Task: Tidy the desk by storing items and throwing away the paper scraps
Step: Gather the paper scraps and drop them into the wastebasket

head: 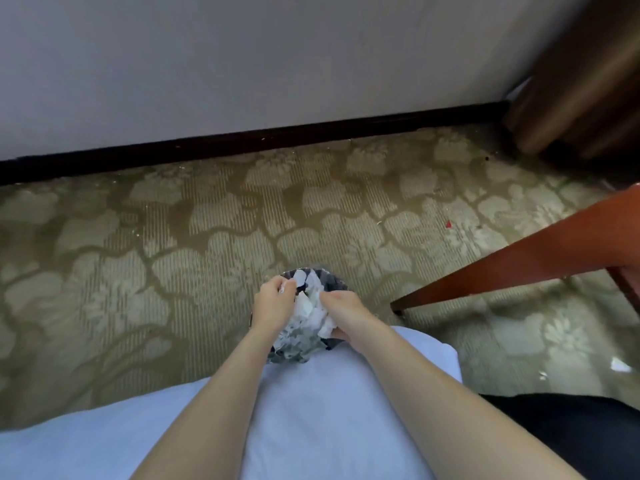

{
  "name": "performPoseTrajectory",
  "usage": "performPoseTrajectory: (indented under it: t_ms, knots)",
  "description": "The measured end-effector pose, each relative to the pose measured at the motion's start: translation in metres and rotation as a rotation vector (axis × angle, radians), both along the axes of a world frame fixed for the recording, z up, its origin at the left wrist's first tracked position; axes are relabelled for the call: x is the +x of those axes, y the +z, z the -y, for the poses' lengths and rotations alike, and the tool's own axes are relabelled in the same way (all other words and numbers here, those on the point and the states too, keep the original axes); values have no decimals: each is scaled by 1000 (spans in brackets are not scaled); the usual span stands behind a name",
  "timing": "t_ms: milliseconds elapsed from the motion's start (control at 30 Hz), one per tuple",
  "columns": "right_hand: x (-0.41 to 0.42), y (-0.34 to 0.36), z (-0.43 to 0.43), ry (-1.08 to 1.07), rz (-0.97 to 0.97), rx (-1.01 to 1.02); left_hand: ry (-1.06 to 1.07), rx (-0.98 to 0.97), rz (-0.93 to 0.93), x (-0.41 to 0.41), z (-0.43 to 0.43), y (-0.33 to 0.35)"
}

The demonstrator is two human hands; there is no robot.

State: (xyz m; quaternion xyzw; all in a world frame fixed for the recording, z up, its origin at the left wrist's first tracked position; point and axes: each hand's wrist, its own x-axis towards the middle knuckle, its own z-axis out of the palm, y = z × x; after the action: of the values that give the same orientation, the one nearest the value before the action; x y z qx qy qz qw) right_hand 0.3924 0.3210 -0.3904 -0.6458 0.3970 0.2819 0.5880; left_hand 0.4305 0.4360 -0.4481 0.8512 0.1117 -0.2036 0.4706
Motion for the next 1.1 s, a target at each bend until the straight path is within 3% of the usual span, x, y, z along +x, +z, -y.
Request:
performPoseTrajectory:
  t_ms: [200,533,867,1100]
  knots:
    - [1,3,7,44,-83,2,-118,69,-136,0,-2,-6]
    - [-31,39,42,299,159,-223,-450,-2,-94,-21,14,51]
    - [-97,168,97,594,411,-652,-864,139,248,-58,66,196]
    - [-168,267,133,513,577,-892,-1088,199,494,-100,107,307]
